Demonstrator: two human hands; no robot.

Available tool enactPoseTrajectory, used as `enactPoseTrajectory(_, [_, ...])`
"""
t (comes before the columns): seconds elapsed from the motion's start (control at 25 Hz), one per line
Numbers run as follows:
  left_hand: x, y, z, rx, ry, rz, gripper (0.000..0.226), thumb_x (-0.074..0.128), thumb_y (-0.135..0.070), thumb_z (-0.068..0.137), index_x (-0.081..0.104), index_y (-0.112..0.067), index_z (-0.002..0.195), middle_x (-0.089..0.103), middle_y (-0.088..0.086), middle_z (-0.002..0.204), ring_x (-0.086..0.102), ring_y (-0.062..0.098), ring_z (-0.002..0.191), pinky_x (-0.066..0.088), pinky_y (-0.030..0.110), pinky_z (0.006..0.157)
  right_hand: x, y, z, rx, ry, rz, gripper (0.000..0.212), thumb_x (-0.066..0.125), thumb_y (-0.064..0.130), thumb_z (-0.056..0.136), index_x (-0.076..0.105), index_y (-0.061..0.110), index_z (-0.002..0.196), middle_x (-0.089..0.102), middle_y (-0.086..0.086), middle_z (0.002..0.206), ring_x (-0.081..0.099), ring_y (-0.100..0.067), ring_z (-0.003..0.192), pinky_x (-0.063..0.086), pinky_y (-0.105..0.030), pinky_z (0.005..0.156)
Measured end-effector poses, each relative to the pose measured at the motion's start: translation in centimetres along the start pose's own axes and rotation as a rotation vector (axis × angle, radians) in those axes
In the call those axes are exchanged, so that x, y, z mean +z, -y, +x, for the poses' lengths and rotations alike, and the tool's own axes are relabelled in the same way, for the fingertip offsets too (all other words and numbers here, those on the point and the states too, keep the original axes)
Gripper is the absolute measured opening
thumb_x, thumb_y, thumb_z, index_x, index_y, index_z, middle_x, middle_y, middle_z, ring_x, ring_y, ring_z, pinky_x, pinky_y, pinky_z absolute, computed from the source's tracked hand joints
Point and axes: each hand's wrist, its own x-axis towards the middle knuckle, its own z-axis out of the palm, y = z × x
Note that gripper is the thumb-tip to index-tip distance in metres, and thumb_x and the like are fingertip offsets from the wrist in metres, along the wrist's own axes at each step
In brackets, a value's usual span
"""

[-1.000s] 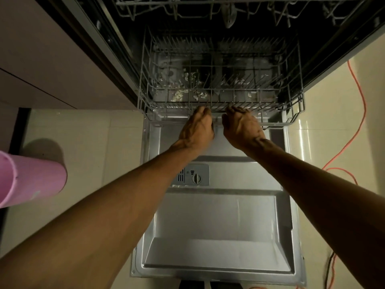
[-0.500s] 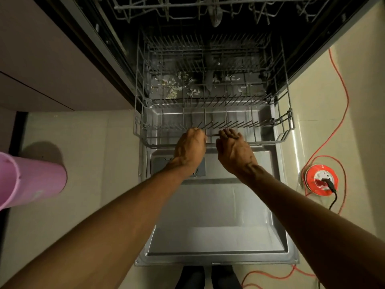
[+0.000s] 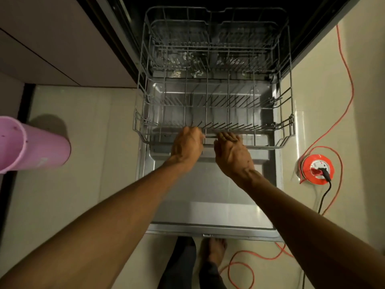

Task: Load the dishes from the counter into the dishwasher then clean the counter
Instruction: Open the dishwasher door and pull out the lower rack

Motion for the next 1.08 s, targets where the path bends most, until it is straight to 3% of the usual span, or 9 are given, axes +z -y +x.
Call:
enactPoseTrajectory(0.12, [0.3,0.0,-3.0,-0.036,-0.008,0.053,0.017,0.052,-0.018,0.097,0.065,-0.011,0.106,0.054,0.010,0.104,0.053,0.028,0.097,0.041,0.033,0.078,1.0,-0.1,-2.7,0.014,0.051,-0.014,0.044,0.029,0.026,0.106,0.039,0.008,0.144,0.040,-0.012,0.150,0.030,-0.025,0.143,0.013,-0.036,0.121])
enactPoseTrajectory(0.2, [1.3,0.5,-4.9,-0.036,-0.002,0.015,0.015,0.052,-0.017,0.097,0.065,-0.012,0.097,0.053,0.003,0.095,0.053,0.024,0.091,0.042,0.029,0.075,1.8,-0.2,-4.4,0.018,0.080,-0.013,0.047,0.026,0.028,0.106,0.032,0.009,0.149,0.030,-0.011,0.157,0.021,-0.024,0.147,0.006,-0.035,0.122])
enactPoseTrajectory(0.32, [3.1,1.5,-7.1,-0.074,-0.009,-0.048,0.028,0.051,-0.020,0.099,0.054,-0.020,0.071,0.056,-0.003,0.075,0.055,0.015,0.073,0.036,0.018,0.058,3.0,-0.4,-7.0,0.006,0.111,-0.015,0.048,0.024,0.028,0.107,0.026,0.010,0.151,0.023,-0.010,0.160,0.014,-0.022,0.149,0.002,-0.034,0.122])
enactPoseTrajectory(0.56, [4.0,1.4,-11.9,-0.118,0.011,-0.013,0.015,0.059,-0.018,0.095,0.065,-0.015,0.082,0.067,0.005,0.089,0.063,0.016,0.079,0.047,0.023,0.065,4.1,-0.2,-11.6,0.006,0.213,-0.020,0.050,0.020,0.032,0.107,0.021,0.012,0.153,0.016,-0.007,0.161,0.009,-0.019,0.150,0.002,-0.033,0.123])
enactPoseTrajectory(0.68, [4.2,1.6,-14.0,-0.114,0.002,-0.020,0.015,0.059,-0.018,0.095,0.068,-0.012,0.084,0.069,0.003,0.086,0.061,0.010,0.072,0.045,0.017,0.061,5.3,-0.3,-13.0,0.006,0.219,-0.030,0.051,0.019,0.033,0.106,0.022,0.012,0.153,0.017,-0.007,0.161,0.010,-0.019,0.150,0.003,-0.034,0.123])
enactPoseTrajectory(0.92, [4.2,1.8,-16.8,-0.097,0.043,-0.041,0.015,0.061,-0.015,0.094,0.067,-0.007,0.083,0.069,0.008,0.083,0.056,0.013,0.066,0.034,0.013,0.054,7.0,-0.6,-15.4,0.022,0.226,-0.014,0.058,0.008,0.040,0.103,0.024,0.013,0.152,0.018,-0.007,0.161,0.009,-0.018,0.150,0.002,-0.035,0.123])
enactPoseTrajectory(1.08, [3.9,1.7,-16.8,-0.090,0.064,-0.070,0.019,0.059,-0.015,0.095,0.064,-0.008,0.078,0.067,0.010,0.077,0.046,0.008,0.059,0.030,0.014,0.048,7.0,-0.3,-15.1,0.047,0.172,0.007,0.050,0.024,0.033,0.106,0.033,0.010,0.149,0.027,-0.009,0.158,0.016,-0.020,0.149,0.007,-0.035,0.123])
